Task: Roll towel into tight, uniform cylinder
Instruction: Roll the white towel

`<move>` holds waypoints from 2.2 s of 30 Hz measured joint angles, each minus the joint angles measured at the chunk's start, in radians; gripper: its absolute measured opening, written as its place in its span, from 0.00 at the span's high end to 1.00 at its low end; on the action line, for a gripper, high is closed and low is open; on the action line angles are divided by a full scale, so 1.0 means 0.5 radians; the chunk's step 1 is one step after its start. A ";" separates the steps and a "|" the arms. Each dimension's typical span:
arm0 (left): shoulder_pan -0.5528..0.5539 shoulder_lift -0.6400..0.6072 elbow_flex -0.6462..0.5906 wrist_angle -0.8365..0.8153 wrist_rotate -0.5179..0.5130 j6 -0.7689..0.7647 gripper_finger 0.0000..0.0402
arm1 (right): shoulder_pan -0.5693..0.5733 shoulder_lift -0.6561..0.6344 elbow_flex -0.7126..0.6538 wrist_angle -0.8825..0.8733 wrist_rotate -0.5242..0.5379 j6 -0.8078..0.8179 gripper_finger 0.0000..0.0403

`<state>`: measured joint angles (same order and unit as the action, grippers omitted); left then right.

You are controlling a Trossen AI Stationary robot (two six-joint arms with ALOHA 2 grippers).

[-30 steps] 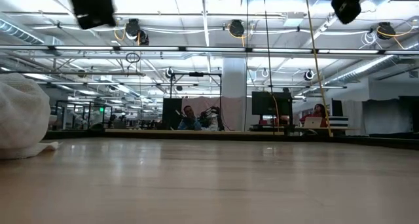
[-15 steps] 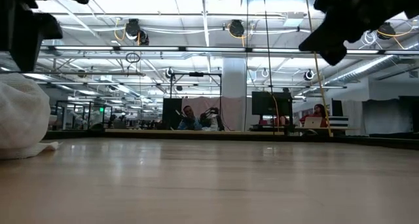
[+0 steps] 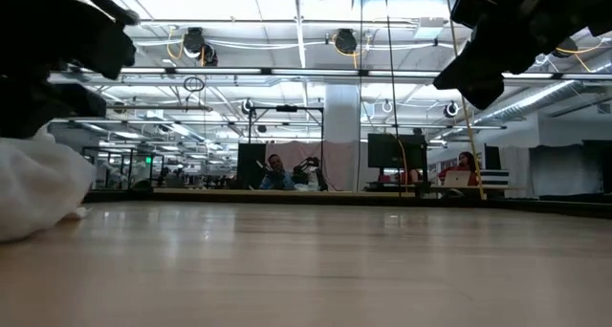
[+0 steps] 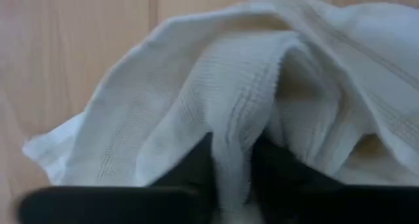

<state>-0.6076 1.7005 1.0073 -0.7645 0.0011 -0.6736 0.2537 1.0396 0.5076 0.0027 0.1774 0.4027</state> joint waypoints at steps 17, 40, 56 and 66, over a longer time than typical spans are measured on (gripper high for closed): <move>0.284 -0.188 0.239 0.107 -1.017 0.300 0.97 | 0.285 0.464 0.002 0.690 0.517 0.047 1.00; 0.477 -0.396 0.246 0.893 -1.573 0.842 0.97 | 0.264 0.920 0.200 1.131 0.562 -0.141 0.65; 0.649 -0.396 0.244 0.785 -1.680 0.573 0.96 | 0.452 0.930 0.250 0.555 0.915 0.111 0.49; 0.673 -0.395 0.244 0.839 -1.680 0.572 0.96 | 0.367 1.146 0.250 0.574 1.024 0.100 0.41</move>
<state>-0.2710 1.5028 1.1294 -0.3450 -0.8387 -0.3874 0.4370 1.6126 0.6327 0.2896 0.6895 0.4528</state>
